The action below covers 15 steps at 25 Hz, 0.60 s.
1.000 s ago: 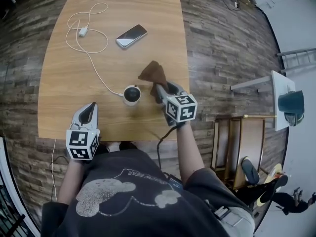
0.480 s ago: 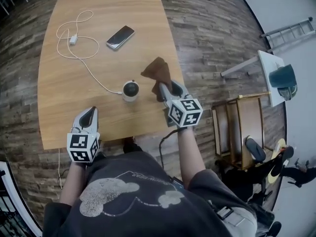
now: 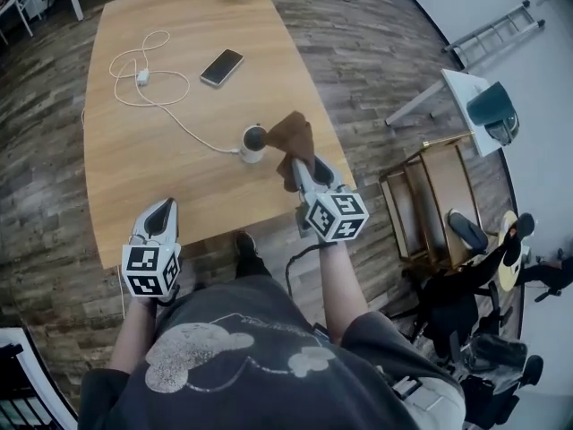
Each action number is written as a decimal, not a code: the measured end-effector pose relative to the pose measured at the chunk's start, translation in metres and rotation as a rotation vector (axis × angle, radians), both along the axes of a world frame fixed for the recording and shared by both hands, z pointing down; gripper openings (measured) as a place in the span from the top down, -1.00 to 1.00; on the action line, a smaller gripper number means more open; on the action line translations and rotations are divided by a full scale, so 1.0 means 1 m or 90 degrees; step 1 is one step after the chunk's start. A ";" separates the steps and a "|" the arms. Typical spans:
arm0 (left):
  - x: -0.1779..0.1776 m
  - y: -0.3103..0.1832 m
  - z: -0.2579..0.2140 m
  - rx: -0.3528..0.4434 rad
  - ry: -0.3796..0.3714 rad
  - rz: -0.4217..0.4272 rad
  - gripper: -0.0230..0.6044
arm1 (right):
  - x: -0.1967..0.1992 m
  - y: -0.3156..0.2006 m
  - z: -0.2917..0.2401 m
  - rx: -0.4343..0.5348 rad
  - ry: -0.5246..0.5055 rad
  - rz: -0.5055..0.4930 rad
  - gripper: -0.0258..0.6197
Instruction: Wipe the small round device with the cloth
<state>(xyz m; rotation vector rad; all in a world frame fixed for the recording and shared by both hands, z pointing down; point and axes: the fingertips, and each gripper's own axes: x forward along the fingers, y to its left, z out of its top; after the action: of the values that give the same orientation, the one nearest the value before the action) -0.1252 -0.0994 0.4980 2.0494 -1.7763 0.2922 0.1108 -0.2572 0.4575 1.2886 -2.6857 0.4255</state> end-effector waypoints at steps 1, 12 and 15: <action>-0.005 0.009 -0.001 0.002 -0.001 0.007 0.87 | -0.004 0.013 -0.001 0.001 -0.002 0.007 0.67; -0.016 0.087 0.024 -0.032 0.031 0.129 0.87 | -0.002 0.178 0.026 -0.051 0.035 0.107 0.66; -0.008 0.096 0.028 -0.030 0.043 0.149 0.87 | 0.009 0.207 0.032 -0.064 0.051 0.125 0.67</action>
<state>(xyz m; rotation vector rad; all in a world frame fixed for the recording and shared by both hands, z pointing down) -0.1333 -0.0033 0.5259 2.2082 -1.4778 0.3257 0.1200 -0.0507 0.4892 1.5112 -2.4500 0.5116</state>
